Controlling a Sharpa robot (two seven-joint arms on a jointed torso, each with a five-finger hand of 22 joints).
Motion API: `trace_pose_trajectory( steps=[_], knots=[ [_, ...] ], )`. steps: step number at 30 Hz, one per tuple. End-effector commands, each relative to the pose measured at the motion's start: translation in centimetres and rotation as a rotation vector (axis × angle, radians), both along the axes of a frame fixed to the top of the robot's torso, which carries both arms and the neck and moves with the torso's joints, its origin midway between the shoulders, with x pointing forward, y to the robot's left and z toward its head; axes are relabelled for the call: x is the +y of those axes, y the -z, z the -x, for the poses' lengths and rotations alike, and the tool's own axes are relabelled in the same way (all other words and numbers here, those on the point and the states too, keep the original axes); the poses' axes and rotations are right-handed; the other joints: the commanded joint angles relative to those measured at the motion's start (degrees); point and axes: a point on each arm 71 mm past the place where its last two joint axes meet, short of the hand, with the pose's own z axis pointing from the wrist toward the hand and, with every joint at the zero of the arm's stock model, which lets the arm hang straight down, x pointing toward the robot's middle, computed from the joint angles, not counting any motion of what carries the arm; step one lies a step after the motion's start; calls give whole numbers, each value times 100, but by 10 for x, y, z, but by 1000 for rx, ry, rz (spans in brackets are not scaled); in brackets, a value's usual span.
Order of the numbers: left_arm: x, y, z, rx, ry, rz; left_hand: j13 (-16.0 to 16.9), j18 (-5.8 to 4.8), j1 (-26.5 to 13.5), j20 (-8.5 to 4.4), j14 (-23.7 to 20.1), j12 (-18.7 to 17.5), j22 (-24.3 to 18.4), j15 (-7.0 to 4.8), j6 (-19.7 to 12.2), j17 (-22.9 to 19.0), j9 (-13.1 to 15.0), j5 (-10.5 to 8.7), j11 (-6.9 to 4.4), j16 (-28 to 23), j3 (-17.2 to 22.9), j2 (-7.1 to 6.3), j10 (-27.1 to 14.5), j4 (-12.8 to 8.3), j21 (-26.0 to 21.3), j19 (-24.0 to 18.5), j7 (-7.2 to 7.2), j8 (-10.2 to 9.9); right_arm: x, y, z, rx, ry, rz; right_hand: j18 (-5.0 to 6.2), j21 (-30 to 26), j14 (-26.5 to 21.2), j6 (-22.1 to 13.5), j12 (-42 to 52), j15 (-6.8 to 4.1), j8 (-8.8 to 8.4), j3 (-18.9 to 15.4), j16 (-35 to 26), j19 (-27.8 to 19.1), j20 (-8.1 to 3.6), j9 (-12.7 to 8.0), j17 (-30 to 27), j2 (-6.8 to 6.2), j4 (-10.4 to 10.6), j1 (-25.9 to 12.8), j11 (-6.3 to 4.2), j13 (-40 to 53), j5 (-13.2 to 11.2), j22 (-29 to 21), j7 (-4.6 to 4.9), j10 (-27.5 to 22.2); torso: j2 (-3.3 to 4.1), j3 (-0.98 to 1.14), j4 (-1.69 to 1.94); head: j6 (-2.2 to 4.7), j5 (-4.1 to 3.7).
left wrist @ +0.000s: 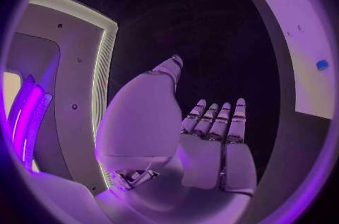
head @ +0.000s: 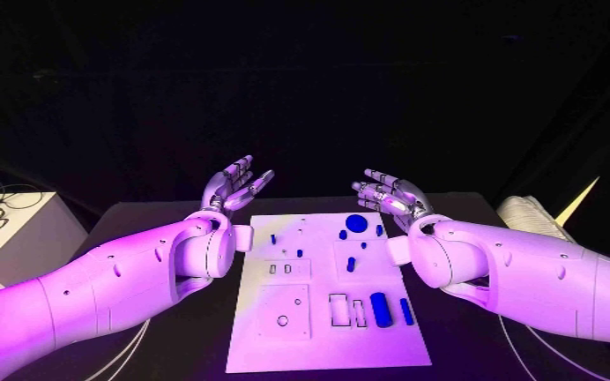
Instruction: Assemble the parts on the task board
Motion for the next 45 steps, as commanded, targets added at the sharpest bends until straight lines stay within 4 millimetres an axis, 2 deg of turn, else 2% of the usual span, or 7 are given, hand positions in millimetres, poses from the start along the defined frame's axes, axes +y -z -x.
trace_pose_trajectory(
  steps=[1, 5, 8, 11, 20, 32, 45],
  knots=[
    [-7, -5, -2, -46, 96, 34, 17, 123, 262, 39, 92, 49, 12, 34, 139, 16, 29, 39, 49, 44, 21, -8, 131, 72, 29, 92, 471, 54, 9, 2, 0, 52, -156, -16, 155, 111, 532, 353, 72, -9, 100, 134, 102, 340, 41, 65, 62, -25, -153, 388, 9, 37, 7, 41, 872, 497, 1, 1, 0, 0, 1],
    [-7, -5, -2, -46, 96, 34, 39, 135, 298, 44, 271, 81, 39, 32, 312, 47, 65, 23, 107, 86, 38, 69, 344, 62, 83, 238, 518, 105, 8, 2, -1, 60, -174, -11, 318, 309, 1923, 1386, 199, -171, 358, 189, 387, 1085, 35, 278, 238, -76, -397, 722, -109, 108, -150, 116, 806, 1735, 1, 1, 0, 0, 1],
    [11, -11, 6, -41, 170, 58, 159, 109, 233, 48, 1927, 373, 309, 59, 1502, 317, 338, -10, 446, 520, 179, 231, 1971, -48, 611, 1791, 797, 483, 0, -14, -16, -145, -209, 212, 453, 576, 2180, 2090, 213, -285, 547, 212, 439, 1918, 28, 419, 261, -113, -468, 844, -224, 128, -212, 212, 653, 2329, 172, -37, -11, 1, -100],
    [15, -16, 7, -48, 188, 50, 228, 320, 197, 20, 3107, 572, 444, -137, 2408, 521, 536, -18, 274, 863, 328, 230, 3369, -194, 985, 2487, 678, 796, -4, -21, -20, -224, -222, 306, 528, 855, 2631, 2649, 245, -442, 682, 268, 598, 2507, -73, 510, 325, -170, -570, 1002, -345, 129, -280, 283, 570, 2758, 218, -36, 5, 25, -121],
    [19, -33, 17, -74, 221, 40, 228, 430, 56, -264, 4322, 564, 745, -550, 3315, 1060, 660, -29, -83, 1400, 1026, 15, 4625, -538, 1733, 3332, 427, 1120, -7, -41, -27, -421, -321, 594, 514, 1318, 3518, 3319, 245, -765, 855, 348, 892, 3366, -447, 552, 467, -275, -703, 1165, -560, 121, -310, 427, 425, 3512, 440, -76, 79, 57, -184],
    [21, -52, 42, -76, 297, 36, 228, 394, -391, -599, 4895, 243, 1636, -826, 3491, 2184, 777, -57, -215, 2544, 1596, -193, 5095, -978, 3163, 3419, 332, 1104, -10, -56, -31, -493, -376, 950, 494, 3126, 5314, 3916, 141, -1344, 874, 279, 1965, 4348, -1054, 595, 1541, -440, -743, 1130, -944, 136, -186, 1511, 153, 4416, 693, -149, 167, 60, -305],
    [18, -64, 65, -69, 354, 55, 240, 394, -662, -631, 4529, 247, 2489, -855, 3459, 3136, 864, -70, -231, 4009, 1717, -250, 5065, -1210, 4402, 2969, 318, 1027, -5, -57, -31, -497, -423, 1265, 140, 6115, 5548, 3758, 132, -1354, 568, 674, 4782, 5072, -1034, 710, 4173, -921, -457, 771, -938, 133, -330, 4857, 95, 3969, 882, -238, 250, 55, -450]
  ],
)
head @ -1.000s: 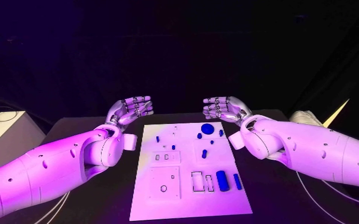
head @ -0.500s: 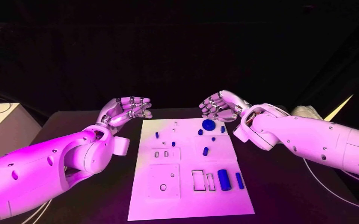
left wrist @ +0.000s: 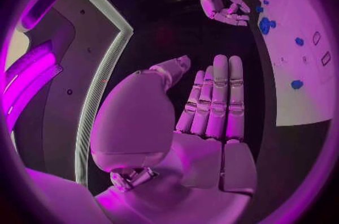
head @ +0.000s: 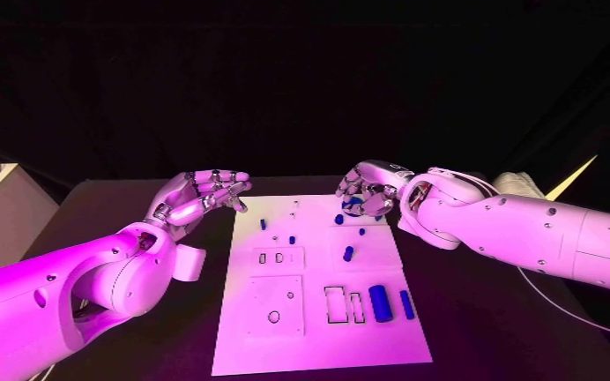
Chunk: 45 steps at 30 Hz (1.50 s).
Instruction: Assemble the parts on the task board
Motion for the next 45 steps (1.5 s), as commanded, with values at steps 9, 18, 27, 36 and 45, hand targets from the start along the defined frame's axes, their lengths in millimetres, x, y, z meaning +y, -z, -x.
trace_pose_trajectory(
  steps=[9, 18, 27, 36, 45],
  knots=[
    [-9, -8, 8, -4, 59, 12, 9, -3, -118, 18, -134, -15, 107, 14, -14, 73, 20, -28, -8, 191, -20, -38, -6, -17, 146, -149, -6, -33, 4, 5, -5, -46, 31, 221, -261, 1132, 153, -69, 38, 36, -106, -306, 1586, 391, 54, 94, 1495, -23, 156, 139, 41, 28, -21, 1501, 17, -301, 151, -66, 57, -38, -67],
    [-10, -11, 8, -6, 64, 14, 9, 0, -119, 20, -131, -15, 117, 13, -15, 78, 22, -26, -8, 210, -21, -38, -8, -20, 161, -153, -6, -34, 6, 7, -8, -47, 51, 247, -285, 1289, 153, -31, 28, 52, -104, -311, 1838, 418, 73, 129, 1700, -6, 197, 170, 54, 11, -24, 1704, 19, -362, 192, -84, 86, -54, -76],
    [-9, -13, 10, -5, 66, 13, 9, 2, -122, 21, -132, -16, 124, 12, -17, 81, 23, -25, -8, 223, -21, -36, -10, -21, 172, -155, -5, -35, 10, 12, -9, -34, 55, 270, -286, 1316, 138, -9, 19, 59, -99, -312, 1888, 405, 80, 146, 1726, 21, 224, 180, 60, 7, -17, 1737, 19, -416, 257, -77, 90, -40, -77],
    [-9, -13, 10, -4, 68, 13, 10, 7, -114, 22, -134, -14, 142, 9, -14, 87, 27, -19, -9, 254, -10, -19, -11, -27, 201, -161, -5, -34, 12, 18, -9, -10, 49, 274, -284, 1325, 125, 35, 31, 63, -78, -312, 1907, 392, 86, 163, 1731, 37, 246, 177, 60, 12, -12, 1748, 17, -419, 306, -76, 113, -23, -90],
    [-10, -13, 10, -3, 69, 14, 11, 8, -106, 23, -144, -13, 149, 9, -12, 88, 29, -18, -10, 261, -4, -13, -10, -34, 212, -168, -7, -33, 15, 22, -8, 2, 44, 278, -325, 1501, 146, 169, 122, 47, -11, -210, 2108, 464, 83, 222, 1912, 87, 301, 185, 32, 36, 4, 2011, -7, -252, 347, -88, 108, 7, -67]
  ],
)
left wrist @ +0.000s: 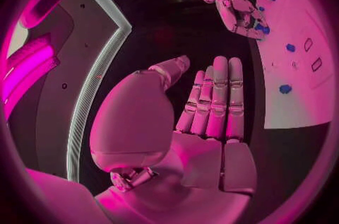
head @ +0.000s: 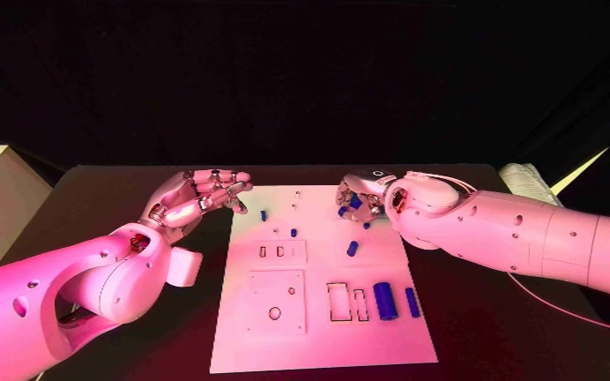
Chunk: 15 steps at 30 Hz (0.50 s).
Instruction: Assemble the parts on the task board
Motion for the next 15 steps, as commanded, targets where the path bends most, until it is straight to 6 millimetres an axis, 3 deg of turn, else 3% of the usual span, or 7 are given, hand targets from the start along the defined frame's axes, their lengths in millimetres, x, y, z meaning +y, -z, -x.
trace_pose_trajectory(
  steps=[1, 9, 15],
  knots=[
    [-3, -2, 1, -6, 22, 6, 8, 8, -39, 3, -47, -13, 5, -7, -12, 6, 8, -18, -10, 24, -4, 9, -9, -35, 24, -25, -7, -33, 1, 4, 1, 18, -7, 26, -60, 71, 117, 76, 50, 11, 38, 60, 75, 56, -14, 24, 66, 57, 41, 34, -17, 10, 34, 89, -9, 86, 27, -6, 3, 6, 9],
    [-2, -2, 0, -4, 20, 5, 8, 9, -34, 4, -56, -12, 12, -8, -9, 6, 10, -18, -12, 31, 4, 18, -6, -38, 34, -32, -9, -32, 3, 2, 2, -2, -19, 10, -94, 218, 132, 280, 140, -49, 175, 261, 232, 116, -57, 129, 193, 150, 106, 38, -98, 35, -38, 311, -100, 330, 43, -6, 1, 14, 10],
    [-1, -2, 0, -2, 20, 4, 9, 9, -29, 4, -61, -11, 18, -9, -6, 6, 12, -18, -13, 38, 11, 26, -4, -41, 43, -37, -10, -30, 4, -1, 2, -42, -18, -19, -129, 347, 157, 412, 195, -109, 307, 397, 371, 185, -112, 235, 320, 236, 122, 78, -171, 68, -249, 511, -173, 524, 62, -7, 12, 25, 9]
  ],
)
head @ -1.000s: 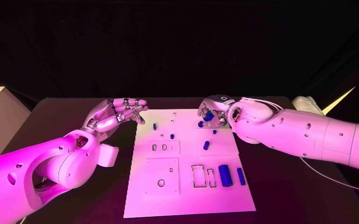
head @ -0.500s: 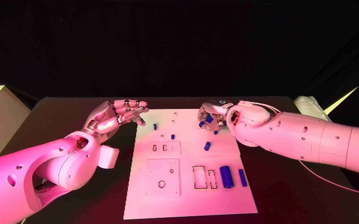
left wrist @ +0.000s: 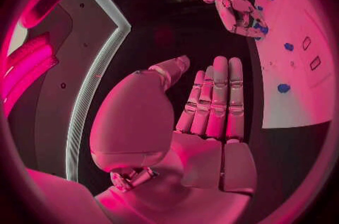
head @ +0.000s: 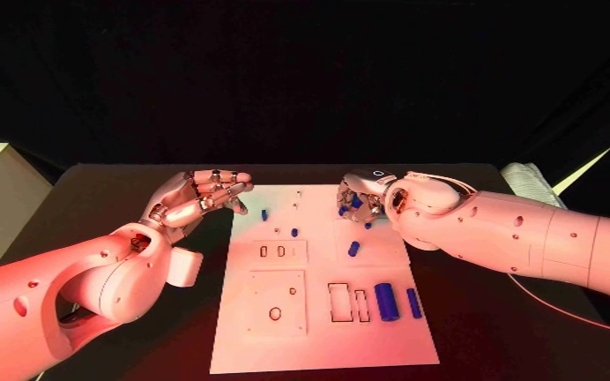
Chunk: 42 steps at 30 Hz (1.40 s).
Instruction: Assemble the parts on the task board
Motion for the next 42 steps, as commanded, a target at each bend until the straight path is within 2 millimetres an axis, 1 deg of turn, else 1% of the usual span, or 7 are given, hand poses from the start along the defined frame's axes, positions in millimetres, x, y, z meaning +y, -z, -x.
trace_pose_trajectory(
  steps=[1, 5, 16, 24, 33, 36, 42],
  knots=[
    [-2, -2, 0, -4, 20, 6, 10, 9, -29, 4, -40, -11, 5, 11, -7, 7, 7, -18, -13, 38, -5, 26, -4, -26, 16, -38, -10, -30, 3, -1, 2, -35, -15, -15, -50, 56, 143, 69, 35, -61, 75, 98, 58, 57, -23, 70, 41, 120, -16, 49, -33, 32, -175, 80, -17, 103, 20, 1, 4, 13, -6],
    [-1, -1, 0, -3, 17, 4, 10, 11, -20, 4, -47, -10, 13, 10, -2, 7, 10, -20, -14, 47, 5, 36, -1, -32, 28, -45, -13, -28, 3, -4, 2, -78, -4, -45, -70, 126, 148, 148, 68, -95, 176, 196, 109, 99, -56, 163, 82, 177, -87, 140, -79, 71, -208, 194, -47, 226, 28, 3, -7, 40, -9],
    [1, -1, -1, -1, 13, 2, 10, 12, -10, 4, -52, -9, 22, 8, 1, 7, 13, -22, -16, 57, 15, 44, 2, -40, 41, -52, -15, -26, 11, -16, 2, -146, 16, -98, -79, 153, 150, 156, 67, -100, 198, 215, 126, 117, -63, 188, 99, 183, -109, 158, -85, 79, -210, 237, -47, 243, 48, -5, 2, 111, -21],
    [1, -1, -2, 0, 13, 1, 10, 12, -10, 4, -52, -9, 22, 8, 1, 7, 13, -22, -16, 57, 15, 44, 2, -40, 41, -52, -15, -26, 26, -23, -8, -176, 22, -116, -83, 166, 153, 146, 58, -100, 201, 223, 141, 125, -65, 198, 115, 179, -115, 156, -80, 80, -199, 258, -40, 240, 68, -7, 30, 136, -15],
    [0, -3, -3, -2, 15, 0, 10, 12, -10, 4, -52, -9, 22, 8, 1, 7, 13, -22, -16, 57, 15, 44, 2, -40, 41, -52, -15, -26, 39, -29, -22, -192, 33, -138, -89, 185, 159, 112, 33, -93, 204, 254, 168, 135, -65, 223, 139, 180, -133, 159, -69, 83, -162, 288, -23, 226, 98, -13, 29, 151, 26],
    [-1, -3, -3, -2, 18, 1, 10, 12, -10, 4, -52, -9, 22, 8, 1, 7, 13, -22, -16, 57, 15, 44, 2, -40, 41, -52, -15, -26, 43, -30, -25, -193, 32, -140, -91, 191, 160, 102, 26, -91, 204, 260, 173, 138, -64, 229, 143, 179, -136, 156, -65, 83, -156, 297, -18, 221, 105, -19, 35, 154, 33],
    [-3, -3, -4, -2, 23, 2, 10, 13, -2, 4, -59, -10, 34, 7, 0, 6, 15, -26, -16, 69, 21, 41, 2, -52, 59, -60, -15, -27, 50, -29, -28, -190, 28, -145, -88, 183, 160, 89, 17, -87, 203, 267, 175, 129, -62, 235, 142, 176, -141, 154, -60, 83, -151, 284, -14, 214, 131, -44, 81, 159, 12]
  ],
)
